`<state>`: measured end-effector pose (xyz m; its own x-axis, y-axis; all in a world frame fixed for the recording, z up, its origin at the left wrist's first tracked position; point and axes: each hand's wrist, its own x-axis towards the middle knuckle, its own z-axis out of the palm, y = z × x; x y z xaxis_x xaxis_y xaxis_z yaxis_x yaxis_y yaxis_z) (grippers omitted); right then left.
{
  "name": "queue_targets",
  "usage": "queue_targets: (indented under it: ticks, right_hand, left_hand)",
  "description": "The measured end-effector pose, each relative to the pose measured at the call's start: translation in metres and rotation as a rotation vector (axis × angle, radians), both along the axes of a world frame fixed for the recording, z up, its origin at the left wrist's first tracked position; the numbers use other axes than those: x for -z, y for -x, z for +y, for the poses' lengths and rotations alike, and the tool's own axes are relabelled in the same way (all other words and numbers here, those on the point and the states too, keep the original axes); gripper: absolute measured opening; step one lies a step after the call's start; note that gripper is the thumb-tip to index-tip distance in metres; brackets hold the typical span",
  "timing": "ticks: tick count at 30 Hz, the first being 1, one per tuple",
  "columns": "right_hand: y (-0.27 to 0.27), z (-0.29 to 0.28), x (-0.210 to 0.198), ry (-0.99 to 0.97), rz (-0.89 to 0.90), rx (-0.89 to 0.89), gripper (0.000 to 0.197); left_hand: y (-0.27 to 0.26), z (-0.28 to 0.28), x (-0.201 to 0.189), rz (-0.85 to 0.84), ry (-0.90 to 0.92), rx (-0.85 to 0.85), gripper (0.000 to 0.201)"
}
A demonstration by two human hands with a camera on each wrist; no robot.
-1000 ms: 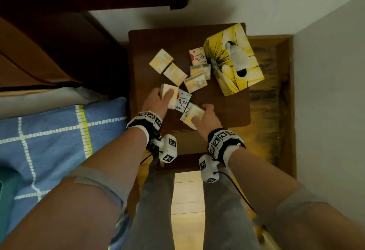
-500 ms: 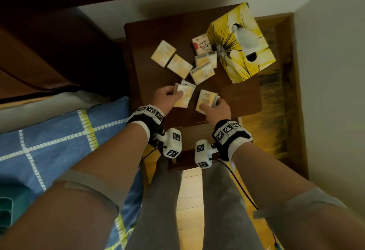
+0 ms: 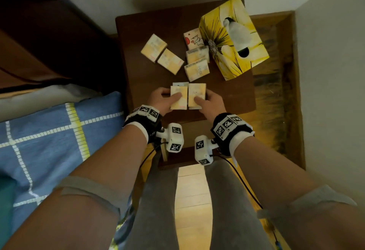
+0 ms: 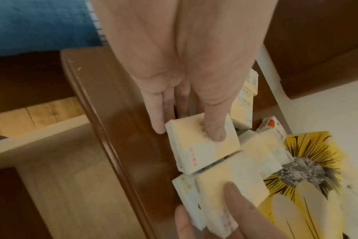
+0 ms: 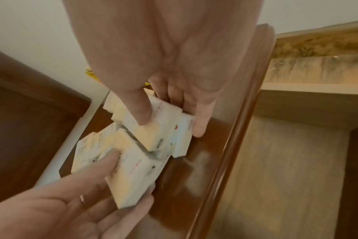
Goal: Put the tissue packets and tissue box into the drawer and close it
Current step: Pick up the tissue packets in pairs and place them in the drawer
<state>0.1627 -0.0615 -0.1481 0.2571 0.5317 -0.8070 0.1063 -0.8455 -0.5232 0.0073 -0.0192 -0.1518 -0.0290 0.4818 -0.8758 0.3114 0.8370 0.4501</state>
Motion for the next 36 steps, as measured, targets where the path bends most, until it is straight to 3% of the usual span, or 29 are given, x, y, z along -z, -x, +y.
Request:
queue_targets:
  ticks: [4,7,16,20,25,31,36]
  right_hand:
    - [-0.004,-0.021,-0.005,-0.002,0.108,0.068,0.059]
    - [-0.009,-0.041,-0.011,0.022,0.156,0.058,0.068]
    - [-0.02,-0.1,-0.028,0.018,0.221,-0.143,0.061]
    - [-0.003,-0.13,-0.024,0.063,0.175,-0.165,0.054]
    - [0.005,-0.159,-0.005,0.118,0.117,-0.157,0.052]
    - [-0.001,-0.159,0.051,0.141,-0.038,-0.188,0.057]
    - [-0.009,-0.143,0.094,0.222,-0.078,-0.339,0.059]
  left_hand:
    - [-0.006,-0.029,-0.006,-0.007,-0.027,-0.121,0.058]
    - [-0.006,-0.062,-0.012,-0.012,-0.042,-0.109,0.076]
    - [-0.012,-0.129,-0.033,-0.115,0.066,-0.096,0.043]
    - [-0.007,-0.155,-0.026,-0.056,0.124,-0.139,0.054]
    - [-0.002,-0.178,-0.008,-0.05,0.194,-0.129,0.047]
    - [0.002,-0.188,0.05,0.018,0.041,0.098,0.062]
    - [-0.009,-0.179,0.09,0.123,0.002,0.261,0.058]
